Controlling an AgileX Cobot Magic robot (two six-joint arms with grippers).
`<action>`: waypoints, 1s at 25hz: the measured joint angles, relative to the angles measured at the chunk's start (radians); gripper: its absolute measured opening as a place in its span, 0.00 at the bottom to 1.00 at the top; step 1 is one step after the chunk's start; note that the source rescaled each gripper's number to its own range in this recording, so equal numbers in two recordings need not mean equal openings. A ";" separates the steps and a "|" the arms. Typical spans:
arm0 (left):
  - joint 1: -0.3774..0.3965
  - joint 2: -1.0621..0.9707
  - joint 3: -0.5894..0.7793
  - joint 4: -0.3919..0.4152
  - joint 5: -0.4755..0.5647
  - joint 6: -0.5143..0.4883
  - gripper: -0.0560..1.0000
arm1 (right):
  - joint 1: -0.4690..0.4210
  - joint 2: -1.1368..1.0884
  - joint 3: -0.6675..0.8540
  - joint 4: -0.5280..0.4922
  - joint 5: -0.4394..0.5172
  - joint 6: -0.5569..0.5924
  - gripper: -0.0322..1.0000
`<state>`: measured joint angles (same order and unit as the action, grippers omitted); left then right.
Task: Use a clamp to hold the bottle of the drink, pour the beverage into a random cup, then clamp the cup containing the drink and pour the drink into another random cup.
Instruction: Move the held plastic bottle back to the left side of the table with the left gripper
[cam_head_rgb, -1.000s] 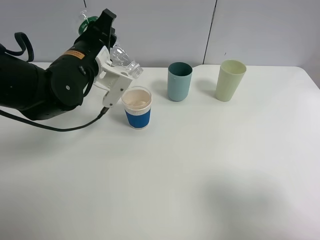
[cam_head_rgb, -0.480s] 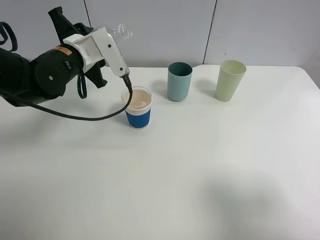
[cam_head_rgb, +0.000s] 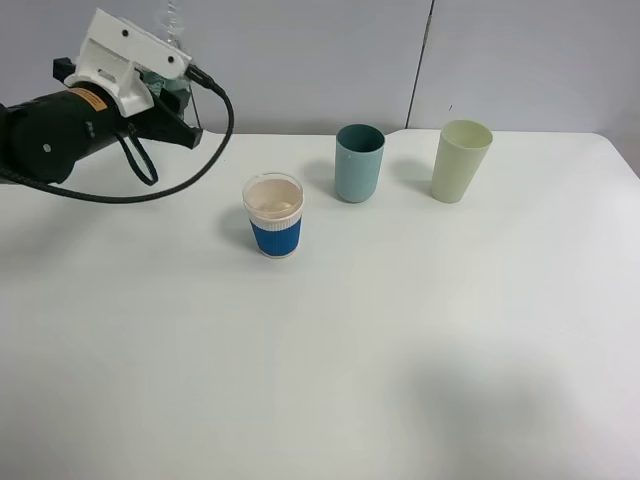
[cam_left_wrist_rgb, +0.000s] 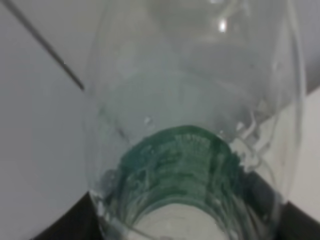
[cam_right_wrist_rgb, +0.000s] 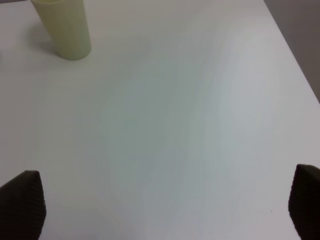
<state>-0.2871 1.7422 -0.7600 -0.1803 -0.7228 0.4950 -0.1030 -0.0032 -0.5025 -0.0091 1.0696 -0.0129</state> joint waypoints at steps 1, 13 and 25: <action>0.021 0.000 0.001 0.037 0.000 -0.067 0.09 | 0.000 0.000 0.000 0.000 0.000 0.000 0.93; 0.219 0.002 0.164 0.283 -0.290 -0.440 0.09 | 0.000 0.000 0.000 0.000 0.000 0.000 0.93; 0.288 0.195 0.159 0.462 -0.465 -0.591 0.09 | 0.000 0.000 0.000 0.000 0.000 0.000 0.93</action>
<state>0.0007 1.9374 -0.6008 0.2822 -1.1878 -0.0956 -0.1030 -0.0032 -0.5025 -0.0091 1.0696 -0.0129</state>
